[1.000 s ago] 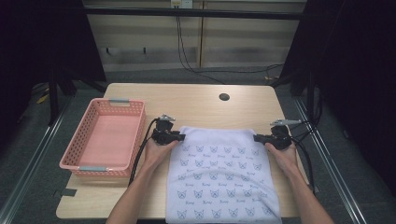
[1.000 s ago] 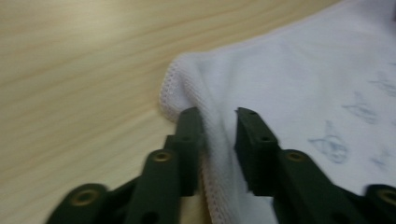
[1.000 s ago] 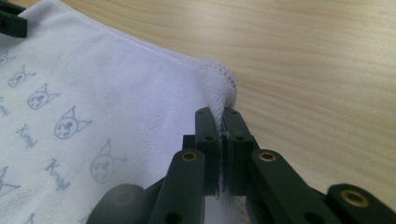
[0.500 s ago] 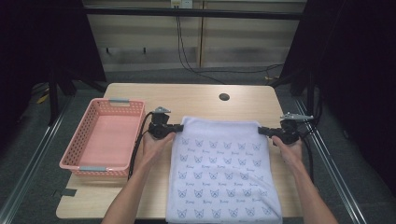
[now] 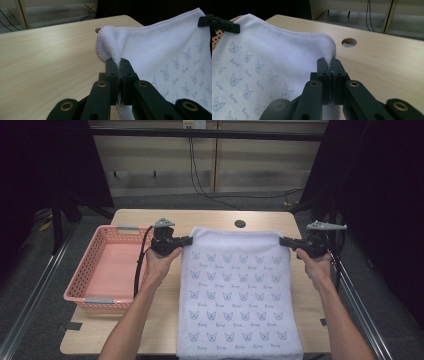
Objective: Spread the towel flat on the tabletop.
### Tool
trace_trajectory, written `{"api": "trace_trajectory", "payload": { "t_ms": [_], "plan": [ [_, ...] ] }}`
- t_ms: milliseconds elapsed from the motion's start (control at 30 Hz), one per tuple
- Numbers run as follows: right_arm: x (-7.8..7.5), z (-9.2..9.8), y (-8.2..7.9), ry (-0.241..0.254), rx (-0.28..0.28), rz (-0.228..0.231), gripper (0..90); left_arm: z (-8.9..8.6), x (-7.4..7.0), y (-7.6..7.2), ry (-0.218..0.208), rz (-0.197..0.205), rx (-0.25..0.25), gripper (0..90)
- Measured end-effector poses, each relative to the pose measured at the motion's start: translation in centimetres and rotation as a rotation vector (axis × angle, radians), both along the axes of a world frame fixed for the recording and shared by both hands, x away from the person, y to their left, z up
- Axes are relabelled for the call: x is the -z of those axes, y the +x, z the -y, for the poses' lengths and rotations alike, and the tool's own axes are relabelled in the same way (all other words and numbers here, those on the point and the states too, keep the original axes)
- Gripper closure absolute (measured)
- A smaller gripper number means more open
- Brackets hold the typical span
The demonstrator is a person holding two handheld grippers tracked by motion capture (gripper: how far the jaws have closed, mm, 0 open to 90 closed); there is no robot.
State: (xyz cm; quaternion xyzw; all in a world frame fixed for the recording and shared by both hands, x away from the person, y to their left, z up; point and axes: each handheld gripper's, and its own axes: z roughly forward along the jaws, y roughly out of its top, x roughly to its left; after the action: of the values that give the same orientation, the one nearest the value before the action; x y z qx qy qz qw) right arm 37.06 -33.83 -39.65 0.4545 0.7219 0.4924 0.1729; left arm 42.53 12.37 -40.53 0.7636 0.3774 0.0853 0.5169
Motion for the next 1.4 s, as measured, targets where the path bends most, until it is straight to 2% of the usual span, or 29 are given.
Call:
{"api": "trace_trajectory", "payload": {
  "t_ms": [33,67,133,200,267,367,400,433,500,533,567,667,733,767,800,867,900,933,967,1000,1033,1067,1100,1133,1167,1233,1300,1367,1400],
  "plan": [
    [-1.3,-0.1,0.6,-0.002,0.007,0.015,87.8,-0.5,-0.9,0.3,-0.027,0.015,-0.014,87.2],
    [-1.3,-0.1,0.6,-0.002,0.007,0.015,87.8,-0.5,-0.9,0.3,-0.027,0.015,-0.014,87.3],
    [-3.3,0.0,1.5,0.001,0.011,0.035,87.8,-0.8,-2.4,0.9,-0.017,0.046,-0.014,87.2],
    [-4.5,-0.2,2.0,-0.005,0.017,0.047,87.8,-0.7,-3.5,1.2,-0.023,0.066,-0.019,87.2],
    [-5.5,-0.2,2.4,-0.012,0.023,0.056,87.8,-0.6,-4.7,1.4,-0.048,0.085,-0.014,87.2],
    [-7.0,0.0,2.9,-0.012,0.043,0.068,87.8,-0.2,-6.3,1.5,-0.033,0.12,-0.017,87.2],
    [-7.5,0.1,3.1,-0.005,0.051,0.078,87.9,-0.2,-6.3,1.5,-0.033,0.12,-0.017,87.2],
    [-8.0,0.1,3.2,0.006,0.055,0.083,88.0,0.0,-7.3,1.6,-0.03,0.144,-0.021,87.2],
    [-9.1,0.1,3.3,0.0,0.054,0.098,88.0,-0.1,-7.9,1.5,-0.036,0.155,-0.022,87.2],
    [-9.1,0.1,3.3,0.0,0.054,0.098,88.0,-0.1,-7.9,1.5,-0.036,0.155,-0.022,87.2],
    [-9.5,0.0,2.9,0.019,0.043,0.126,88.0,-0.2,-7.9,1.1,-0.024,0.158,-0.014,87.2],
    [-8.5,0.0,1.9,0.021,0.03,0.117,88.1,-0.4,-7.3,0.5,-0.013,0.157,-0.001,87.2],
    [-7.3,0.2,1.0,0.041,0.013,0.105,88.1,-0.5,-5.9,-0.9,-0.016,0.137,0.019,87.2],
    [-7.3,0.2,1.0,0.041,0.013,0.105,88.1,-0.5,-5.9,-0.9,-0.016,0.137,0.019,87.1],
    [-6.0,0.3,-0.1,0.029,0.003,0.087,88.1,-0.5,-5.5,-1.6,-0.008,0.137,0.031,87.1],
    [-5.3,0.5,-0.8,0.044,-0.008,0.084,88.1,-0.3,-4.5,-3.0,-0.001,0.114,0.055,87.1],
    [-4.3,0.6,-2.2,0.03,-0.027,0.07,88.1,-0.1,-3.8,-4.7,0.024,0.13,0.087,87.1],
    [-4.3,0.6,-2.2,0.03,-0.027,0.07,88.1,-0.1,-3.8,-4.7,0.024,0.13,0.087,87.1],
    [-3.6,0.6,-3.7,0.017,-0.051,0.054,88.1,-0.5,-3.2,-6.1,-0.01,0.127,0.103,87.1],
    [-3.6,0.6,-3.7,0.017,-0.051,0.054,88.1,-0.5,-3.2,-6.1,-0.01,0.127,0.103,87.1],
    [-2.9,0.8,-5.4,0.026,-0.062,0.047,88.2,-1.0,-2.8,-7.2,-0.01,0.116,0.114,87.1],
    [-2.9,0.8,-5.4,0.026,-0.062,0.047,88.2,-1.0,-2.8,-7.2,-0.01,0.116,0.114,87.1],
    [-2.1,1.1,-7.1,0.042,-0.077,0.042,88.2,-1.6,-2.2,-8.2,-0.036,0.095,0.123,87.1],
    [-2.1,1.1,-7.1,0.042,-0.077,0.042,88.2,-1.6,-2.2,-8.2,-0.036,0.095,0.123,87.1],
    [-1.3,1.2,-9.0,0.054,-0.096,0.027,88.2,-1.9,-1.7,-9.5,-0.048,0.079,0.14,87.1],
    [-0.5,0.9,-10.9,0.041,-0.111,0.005,88.2,-2.1,-1.2,-10.9,-0.023,0.078,0.158,87.1],
    [0.4,0.7,-12.8,0.03,-0.122,-0.021,88.2,-2.3,-0.6,-12.3,-0.044,0.047,0.162,87.0],
    [1.3,0.7,-14.6,0.013,-0.134,-0.047,88.2,-2.0,0.0,-13.4,0.015,0.039,0.199,87.1],
    [1.8,0.8,-15.3,0.025,-0.14,-0.058,88.2,-2.1,0.4,-14.0,0.033,0.038,0.19,87.0]
  ]
}}
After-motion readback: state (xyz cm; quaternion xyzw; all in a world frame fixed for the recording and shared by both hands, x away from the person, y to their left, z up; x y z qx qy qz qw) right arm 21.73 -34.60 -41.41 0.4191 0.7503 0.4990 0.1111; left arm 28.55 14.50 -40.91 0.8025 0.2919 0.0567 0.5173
